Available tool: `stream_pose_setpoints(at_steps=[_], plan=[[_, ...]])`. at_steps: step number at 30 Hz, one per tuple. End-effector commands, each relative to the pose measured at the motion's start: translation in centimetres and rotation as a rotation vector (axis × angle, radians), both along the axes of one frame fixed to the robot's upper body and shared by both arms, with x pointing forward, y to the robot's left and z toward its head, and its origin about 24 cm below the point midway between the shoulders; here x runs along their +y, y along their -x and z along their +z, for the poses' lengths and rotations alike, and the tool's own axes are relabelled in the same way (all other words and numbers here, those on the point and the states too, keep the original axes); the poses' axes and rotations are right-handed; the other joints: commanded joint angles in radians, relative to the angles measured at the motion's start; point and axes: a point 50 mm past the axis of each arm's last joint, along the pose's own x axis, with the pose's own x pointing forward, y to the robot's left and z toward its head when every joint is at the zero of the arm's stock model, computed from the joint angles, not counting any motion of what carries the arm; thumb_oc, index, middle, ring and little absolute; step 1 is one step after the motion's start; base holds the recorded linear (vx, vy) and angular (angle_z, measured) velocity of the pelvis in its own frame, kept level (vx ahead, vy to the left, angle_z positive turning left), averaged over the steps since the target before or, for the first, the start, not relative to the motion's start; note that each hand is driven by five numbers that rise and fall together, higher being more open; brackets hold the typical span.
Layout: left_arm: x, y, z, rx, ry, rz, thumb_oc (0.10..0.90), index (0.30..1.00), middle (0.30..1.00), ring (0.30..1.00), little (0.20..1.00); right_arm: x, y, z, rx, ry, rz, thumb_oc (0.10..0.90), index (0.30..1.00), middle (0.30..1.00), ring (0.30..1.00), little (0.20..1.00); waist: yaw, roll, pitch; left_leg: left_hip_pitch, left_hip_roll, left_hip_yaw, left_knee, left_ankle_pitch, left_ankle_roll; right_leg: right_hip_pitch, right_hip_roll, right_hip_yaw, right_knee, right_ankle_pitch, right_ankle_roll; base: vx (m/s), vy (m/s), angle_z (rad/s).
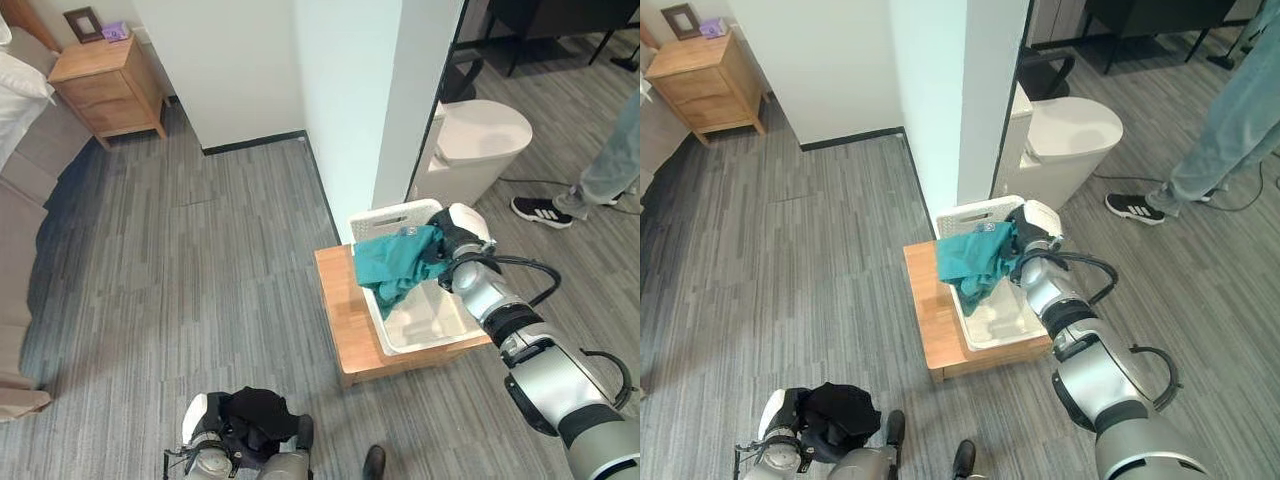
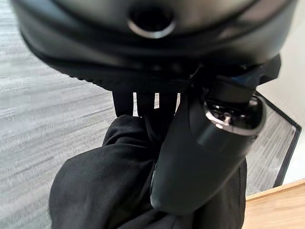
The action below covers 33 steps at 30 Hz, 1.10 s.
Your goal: Pick up bed clothes into laundry basket.
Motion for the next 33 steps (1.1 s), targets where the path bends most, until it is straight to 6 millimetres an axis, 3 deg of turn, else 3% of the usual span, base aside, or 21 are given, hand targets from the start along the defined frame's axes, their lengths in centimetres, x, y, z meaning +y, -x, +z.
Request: stream_pose_setpoints(at_steps=[1, 2, 3, 7, 8, 9, 12, 19, 21, 25, 28, 29, 30, 31, 32, 33], plan=[[2.0, -3.0, 2.3, -0.138, -0.118, -0.039, 0.4, 0.3, 0.3, 0.3, 0.3, 0.8, -1.8, 6.8, -0.243, 0.087, 0.049, 0.4, 0.3, 0.3, 0.3, 0.3, 0.013, -0.087, -0.027, -0.004, 0.008, 0.023, 0.0, -0.071, -0.06, 0.032, -0.127, 0.063, 0.041, -0.073, 0.111, 0.0, 0.0, -0.03], [2.0, -3.0, 2.3, -0.138, -0.118, -0.039, 0.4, 0.3, 0.3, 0.3, 0.3, 0.8, -1.8, 6.8, -0.243, 0.087, 0.049, 0.4, 0.3, 0.3, 0.3, 0.3, 0.013, -0.087, -0.027, -0.004, 0.008, 0.023, 0.0, -0.071, -0.06, 0.032, -0.127, 0.063, 0.041, -0.073, 0.111, 0.0, 0.0, 0.0], [1.8, -3.1, 2.3, -0.131, -0.119, -0.061, 0.4, 0.3, 0.3, 0.3, 0.3, 2.6, -2.0, 7.8, -0.274, 0.188, 0.155, 0.8, 0.9, 0.9, 0.9, 0.9, 0.007, -0.082, -0.024, -0.008, 0.009, 0.037, 0.0, -0.074, -0.062, 0.027, -0.128, 0.076, 0.016, -0.056, 0.116, 0.01, 0.002, -0.03], [1.8, -3.1, 2.3, -0.131, -0.119, -0.061, 0.4, 0.3, 0.3, 0.3, 0.3, 2.6, -2.0, 7.8, -0.274, 0.189, 0.155, 0.8, 0.9, 0.9, 0.9, 0.9, 0.007, -0.082, -0.023, -0.008, 0.009, 0.037, 0.0, -0.074, -0.062, 0.027, -0.127, 0.076, 0.016, -0.056, 0.116, -0.01, 0.003, -0.13], [1.7, -3.2, 2.2, -0.128, -0.114, -0.052, 0.4, 0.3, 0.3, 0.3, 0.3, 4.1, -1.8, 10.3, -0.386, 0.225, 0.231, 0.8, 0.9, 0.9, 0.9, 0.9, 0.004, -0.09, -0.023, -0.012, 0.011, 0.043, 0.0, -0.075, -0.062, 0.022, -0.125, 0.079, 0.008, -0.052, 0.12, -0.04, 0.009, 0.01], [2.0, -2.9, 1.9, -0.109, -0.122, -0.034, 0.4, 0.3, 0.3, 0.3, 0.3, 4.4, -1.5, 12.5, -0.468, 0.232, 0.253, 0.8, 0.9, 0.9, 0.9, 0.9, 0.001, -0.097, -0.025, -0.009, 0.013, 0.046, 0.0, -0.079, -0.061, 0.024, -0.126, 0.083, 0.007, -0.051, 0.122, -0.04, 0.014, -0.01], [2.7, -2.1, 1.6, -0.077, -0.138, -0.001, 0.4, 0.3, 0.3, 0.3, 0.3, 4.1, -0.5, 15.9, -0.603, 0.237, 0.271, 0.8, 0.9, 0.9, 0.9, 0.9, -0.013, -0.106, -0.033, 0.004, 0.017, 0.052, 0.0, -0.086, -0.062, 0.032, -0.127, 0.085, 0.008, -0.048, 0.123, 0.0, 0.002, -0.01], [5.0, -0.6, 1.4, -0.03, -0.184, 0.107, 0.4, 0.3, 0.3, 0.3, 0.3, -1.3, 5.9, 23.1, -0.95, 0.327, 0.203, 0.8, 0.9, 0.9, 0.9, 0.9, -0.075, -0.114, -0.058, 0.033, 0.027, 0.073, 0.0, -0.108, -0.066, 0.041, -0.128, 0.096, 0.008, -0.042, 0.132, 0.01, 0.004, 0.02], [5.6, -0.4, 1.6, -0.036, -0.197, 0.137, 0.4, 0.3, 0.3, 0.3, 0.3, -3.0, 8.3, 23.4, -1.023, 0.336, 0.176, 0.8, 0.9, 0.9, 0.9, 0.9, -0.098, -0.109, -0.066, 0.044, 0.031, 0.084, 0.0, -0.115, -0.066, 0.041, -0.128, 0.104, 0.006, -0.04, 0.136, 0.01, -0.007, -0.08], [7.9, -1.5, 3.6, -0.107, -0.282, 0.183, 0.4, 0.3, 0.3, 0.3, 0.3, -6.7, 12.3, 20.2, -1.051, 0.264, 0.088, 0.8, 0.9, 0.9, 0.9, 0.9, -0.149, -0.097, -0.081, 0.058, 0.039, 0.103, 0.0, -0.126, -0.064, 0.039, -0.126, 0.12, 0.005, -0.039, 0.146, 0.01, -0.014, -0.15], [10.2, -3.8, 7.2, -0.254, -0.395, 0.202, 0.4, 0.3, 0.3, 0.3, 0.3, -9.8, 15.3, 15.3, -0.983, 0.19, -0.045, 0.8, 0.9, 0.9, 0.9, 0.9, -0.187, -0.081, -0.082, 0.071, 0.043, 0.124, 0.0, -0.136, -0.058, 0.033, -0.125, 0.145, 0.006, -0.038, 0.152, 0.0, -0.003, -0.23], [10.8, -4.8, 8.8, -0.323, -0.428, 0.211, 0.4, 0.3, 0.3, 0.3, 0.3, -11.1, 16.3, 12.7, -0.921, 0.148, -0.124, 0.8, 0.9, 0.9, 0.9, 0.9, -0.203, -0.075, -0.081, 0.079, 0.043, 0.132, 0.0, -0.141, -0.056, 0.035, -0.126, 0.153, 0.006, -0.04, 0.152, 0.02, -0.011, -0.4], [11.3, -6.3, 11.5, -0.454, -0.463, 0.231, 0.4, 0.3, 0.3, 0.3, 0.3, -12.7, 17.6, 7.3, -0.785, 0.022, -0.269, 0.8, 0.9, 0.9, 0.9, 0.9, -0.231, -0.061, -0.081, 0.092, 0.043, 0.143, 0.0, -0.154, -0.052, 0.039, -0.126, 0.166, 0.008, -0.048, 0.151, 0.0, -0.014, -0.43], [11.4, -6.3, 11.6, -0.454, -0.467, 0.228, 0.4, 0.3, 0.3, 0.3, 0.3, -12.7, 17.7, 7.2, -0.784, 0.019, -0.271, 0.8, 0.9, 0.9, 0.9, 0.9, -0.228, -0.064, -0.084, 0.086, 0.045, 0.144, 0.0, -0.145, -0.053, 0.033, -0.124, 0.167, 0.007, -0.039, 0.15, 0.0, -0.018, -0.48], [11.2, -8.3, 15.1, -0.628, -0.498, 0.211, 0.4, 0.3, 0.3, 0.3, 0.3, -14.3, 19.1, 1.0, -0.596, -0.1, -0.44, 0.8, 0.9, 0.9, 0.9, 0.9, -0.255, -0.05, -0.081, 0.097, 0.045, 0.152, 0.0, -0.155, -0.05, 0.035, -0.126, 0.178, 0.01, -0.046, 0.148, -0.02, -0.015, -0.42], [11.1, -9.2, 17.0, -0.711, -0.51, 0.203, 0.4, 0.3, 0.3, 0.3, 0.3, -14.8, 20.1, -1.6, -0.511, -0.137, -0.512, 0.8, 0.9, 0.9, 0.9, 0.9, -0.268, -0.043, -0.081, 0.099, 0.045, 0.156, 0.0, -0.156, -0.049, 0.034, -0.125, 0.184, 0.011, -0.046, 0.147, 0.0, -0.014, -0.4]])
